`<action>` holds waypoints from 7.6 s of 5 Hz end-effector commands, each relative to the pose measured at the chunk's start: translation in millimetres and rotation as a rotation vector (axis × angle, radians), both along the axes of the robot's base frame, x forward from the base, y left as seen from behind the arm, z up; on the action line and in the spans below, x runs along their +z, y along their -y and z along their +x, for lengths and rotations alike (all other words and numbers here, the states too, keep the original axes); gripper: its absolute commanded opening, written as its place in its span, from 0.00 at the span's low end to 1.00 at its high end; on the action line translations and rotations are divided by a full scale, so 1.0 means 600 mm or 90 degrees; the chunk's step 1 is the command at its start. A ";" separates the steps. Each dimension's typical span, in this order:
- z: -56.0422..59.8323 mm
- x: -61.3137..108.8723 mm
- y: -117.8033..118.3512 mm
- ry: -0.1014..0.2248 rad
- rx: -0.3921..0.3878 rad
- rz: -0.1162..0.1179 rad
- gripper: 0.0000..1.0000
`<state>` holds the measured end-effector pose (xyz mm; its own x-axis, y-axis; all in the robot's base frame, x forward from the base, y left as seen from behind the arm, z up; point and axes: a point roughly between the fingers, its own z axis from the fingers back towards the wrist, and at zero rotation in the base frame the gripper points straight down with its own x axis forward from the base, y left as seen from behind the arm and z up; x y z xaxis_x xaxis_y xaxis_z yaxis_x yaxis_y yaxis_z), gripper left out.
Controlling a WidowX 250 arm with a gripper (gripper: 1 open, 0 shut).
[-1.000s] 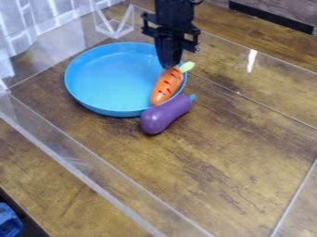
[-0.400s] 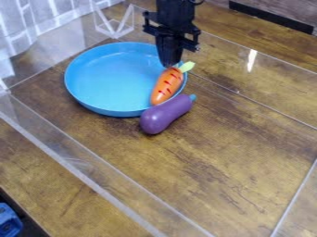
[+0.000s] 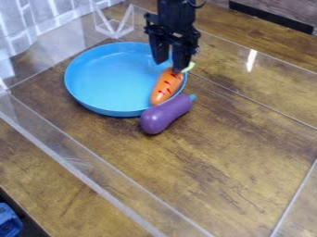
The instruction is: Remove the carrot from the blue tray and put it on the table
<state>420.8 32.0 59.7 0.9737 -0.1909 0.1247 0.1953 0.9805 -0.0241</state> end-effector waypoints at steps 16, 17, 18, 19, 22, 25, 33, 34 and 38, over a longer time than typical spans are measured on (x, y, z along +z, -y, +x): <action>0.024 0.088 -0.020 0.075 -0.017 0.036 0.00; 0.026 0.093 -0.024 0.081 -0.012 0.036 0.00; 0.025 0.100 -0.026 0.085 -0.008 0.035 0.00; 0.024 0.107 -0.028 0.089 -0.004 0.033 0.00; 0.012 0.138 -0.038 0.114 0.011 0.030 0.00; 0.016 0.086 -0.026 0.099 0.002 0.021 1.00; 0.026 0.042 -0.004 0.086 0.010 0.009 0.00; 0.022 0.069 0.007 0.098 0.008 0.006 0.00; -0.007 0.107 0.069 0.099 -0.028 -0.042 0.00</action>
